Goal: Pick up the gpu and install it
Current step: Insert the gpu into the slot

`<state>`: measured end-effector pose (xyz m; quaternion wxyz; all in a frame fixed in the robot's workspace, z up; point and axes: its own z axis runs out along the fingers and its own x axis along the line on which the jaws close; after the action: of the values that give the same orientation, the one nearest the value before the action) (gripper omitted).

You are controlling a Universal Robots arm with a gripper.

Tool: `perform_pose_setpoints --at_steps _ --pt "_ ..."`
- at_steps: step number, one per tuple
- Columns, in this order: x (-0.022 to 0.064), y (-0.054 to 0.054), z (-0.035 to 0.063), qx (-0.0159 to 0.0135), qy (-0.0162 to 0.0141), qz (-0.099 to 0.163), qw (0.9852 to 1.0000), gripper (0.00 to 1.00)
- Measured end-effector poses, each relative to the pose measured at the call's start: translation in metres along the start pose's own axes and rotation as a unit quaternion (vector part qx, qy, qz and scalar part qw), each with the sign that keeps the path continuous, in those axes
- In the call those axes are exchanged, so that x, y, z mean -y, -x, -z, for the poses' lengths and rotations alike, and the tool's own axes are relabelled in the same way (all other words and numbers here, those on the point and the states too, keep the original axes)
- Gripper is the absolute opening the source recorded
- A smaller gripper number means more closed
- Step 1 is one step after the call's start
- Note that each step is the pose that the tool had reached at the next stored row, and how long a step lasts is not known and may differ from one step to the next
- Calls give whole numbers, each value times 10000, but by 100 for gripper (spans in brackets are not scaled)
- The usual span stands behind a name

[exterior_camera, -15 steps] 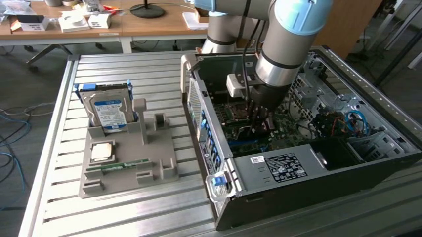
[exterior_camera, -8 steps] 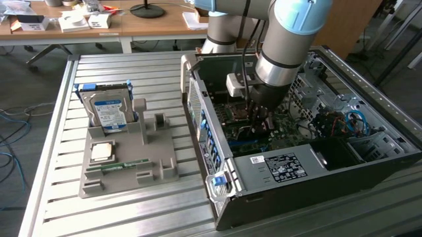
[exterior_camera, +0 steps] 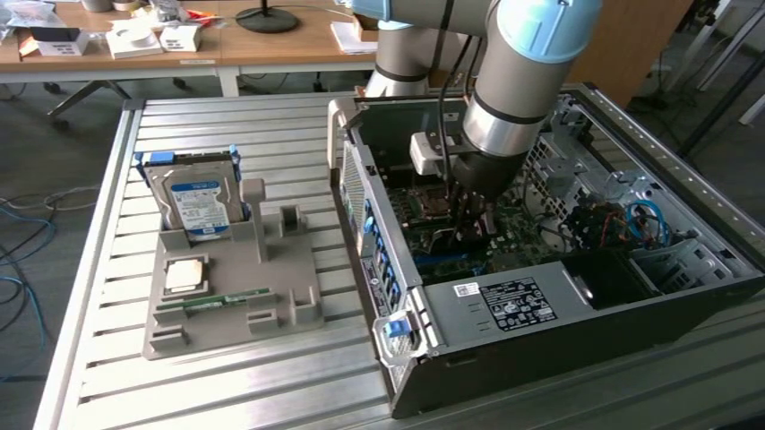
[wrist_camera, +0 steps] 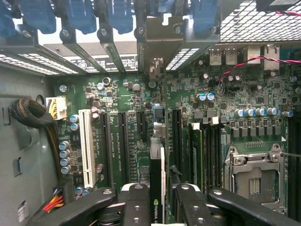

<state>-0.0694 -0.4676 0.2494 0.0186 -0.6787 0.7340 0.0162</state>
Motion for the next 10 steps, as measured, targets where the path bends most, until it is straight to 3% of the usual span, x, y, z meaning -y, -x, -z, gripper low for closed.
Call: perform_pose_setpoints --at_steps 10 --pt "0 4 -3 0 -5 -96 10000 26"
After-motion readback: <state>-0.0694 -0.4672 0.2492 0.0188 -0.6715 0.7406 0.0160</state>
